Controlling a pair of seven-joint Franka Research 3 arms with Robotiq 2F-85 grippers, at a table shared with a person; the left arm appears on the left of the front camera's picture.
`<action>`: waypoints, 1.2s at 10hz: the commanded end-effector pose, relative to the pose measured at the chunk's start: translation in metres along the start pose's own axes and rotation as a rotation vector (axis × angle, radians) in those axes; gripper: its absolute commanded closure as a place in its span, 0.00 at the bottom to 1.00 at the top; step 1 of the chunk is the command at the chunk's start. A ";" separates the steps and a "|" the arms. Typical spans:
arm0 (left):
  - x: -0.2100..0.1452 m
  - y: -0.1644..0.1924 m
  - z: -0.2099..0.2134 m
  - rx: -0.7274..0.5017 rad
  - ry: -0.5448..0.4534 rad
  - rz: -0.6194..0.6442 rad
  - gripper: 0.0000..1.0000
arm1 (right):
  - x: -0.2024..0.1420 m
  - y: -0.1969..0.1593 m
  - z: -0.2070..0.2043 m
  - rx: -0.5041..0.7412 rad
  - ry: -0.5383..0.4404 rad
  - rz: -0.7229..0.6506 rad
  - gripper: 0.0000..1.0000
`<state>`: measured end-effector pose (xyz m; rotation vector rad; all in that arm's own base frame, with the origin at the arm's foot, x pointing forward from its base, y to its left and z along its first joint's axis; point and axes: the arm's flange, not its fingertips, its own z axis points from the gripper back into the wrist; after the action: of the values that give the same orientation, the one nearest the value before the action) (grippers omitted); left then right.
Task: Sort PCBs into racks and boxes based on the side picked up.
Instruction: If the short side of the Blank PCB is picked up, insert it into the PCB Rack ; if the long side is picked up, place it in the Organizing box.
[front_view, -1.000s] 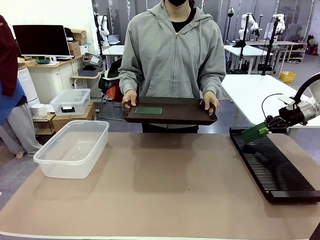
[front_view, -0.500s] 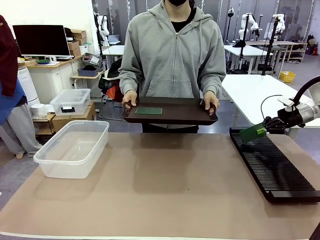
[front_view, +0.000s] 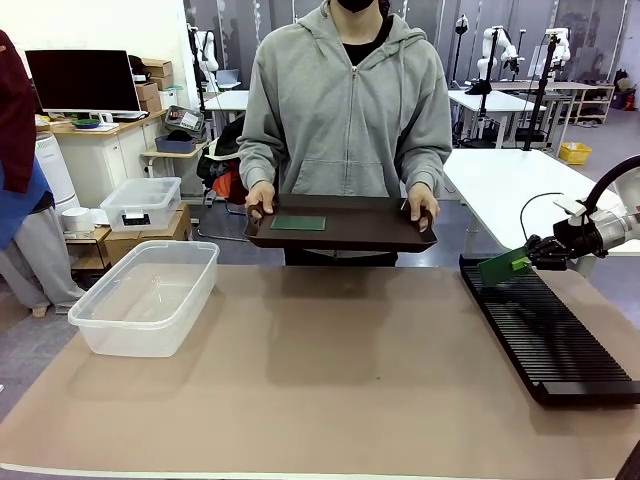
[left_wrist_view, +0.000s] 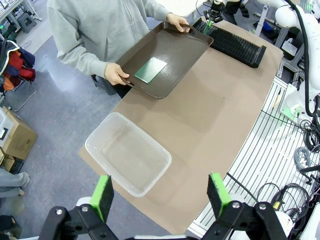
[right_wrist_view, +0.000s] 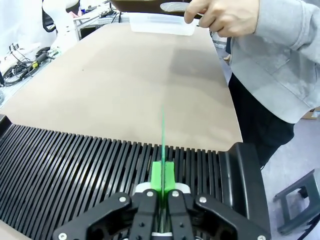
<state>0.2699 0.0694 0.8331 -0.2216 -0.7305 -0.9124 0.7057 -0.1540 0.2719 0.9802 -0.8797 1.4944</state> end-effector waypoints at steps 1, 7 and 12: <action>0.000 -0.001 -0.001 -0.002 -0.001 0.006 0.00 | 0.000 -0.008 0.005 0.011 -0.003 -0.028 0.98; 0.000 -0.001 -0.001 -0.002 -0.001 0.006 0.00 | 0.000 0.000 0.000 0.000 0.000 0.000 0.98; 0.000 -0.001 -0.001 -0.002 -0.001 0.006 0.00 | 0.000 0.003 0.003 0.004 0.017 -0.001 0.75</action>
<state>0.2699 0.0694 0.8331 -0.2216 -0.7305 -0.9124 0.7046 -0.1549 0.2702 0.9846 -0.8725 1.4920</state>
